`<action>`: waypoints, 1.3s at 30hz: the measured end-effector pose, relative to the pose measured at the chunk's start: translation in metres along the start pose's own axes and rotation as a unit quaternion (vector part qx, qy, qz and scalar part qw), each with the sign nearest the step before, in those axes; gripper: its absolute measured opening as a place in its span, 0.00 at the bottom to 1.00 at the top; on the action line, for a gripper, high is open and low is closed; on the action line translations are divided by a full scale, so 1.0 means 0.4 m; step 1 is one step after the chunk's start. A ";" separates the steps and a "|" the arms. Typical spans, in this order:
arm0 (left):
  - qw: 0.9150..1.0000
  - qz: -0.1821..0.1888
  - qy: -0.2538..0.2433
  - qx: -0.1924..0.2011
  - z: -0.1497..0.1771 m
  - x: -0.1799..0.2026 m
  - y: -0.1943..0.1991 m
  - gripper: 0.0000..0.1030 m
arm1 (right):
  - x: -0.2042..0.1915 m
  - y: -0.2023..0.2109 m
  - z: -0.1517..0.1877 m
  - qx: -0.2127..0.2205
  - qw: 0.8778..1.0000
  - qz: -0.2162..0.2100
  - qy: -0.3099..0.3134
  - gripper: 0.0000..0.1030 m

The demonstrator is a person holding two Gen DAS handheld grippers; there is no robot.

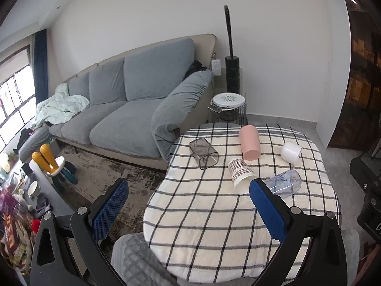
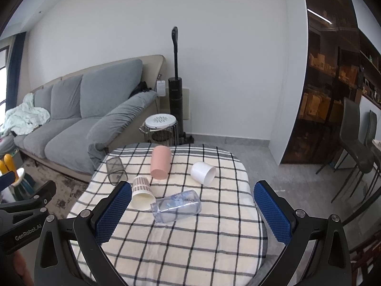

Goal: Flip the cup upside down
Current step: 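Move the left gripper to the brown houndstooth paper cup and close on it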

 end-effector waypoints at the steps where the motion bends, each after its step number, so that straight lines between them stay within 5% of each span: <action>1: 1.000 0.004 -0.001 -0.003 -0.011 0.008 -0.016 1.00 | 0.003 -0.010 -0.002 -0.003 1.000 0.001 -0.002 1.00; 14: 0.993 0.069 -0.003 -0.099 -0.098 0.138 -0.360 1.00 | 0.031 -0.251 -0.042 -0.032 0.999 0.029 -0.008 1.00; 28: 0.962 0.100 -0.022 -0.254 -0.067 0.310 -0.748 0.97 | 0.094 -0.525 -0.045 -0.081 0.995 0.049 -0.036 1.00; 39: 0.936 0.108 -0.024 -0.335 -0.001 0.325 -0.867 0.62 | 0.108 -0.634 -0.016 -0.108 0.991 0.039 -0.062 1.00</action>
Point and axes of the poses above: each gripper's, at about its wrist camera, not at the fingertips, and y roughly against the way its jaws point, x to its right, z to its underside, the point moved 1 cm from there along -y, roughly the way its jaws point, and after that the axes turned 1 degree about y, right-handed, at the moved point
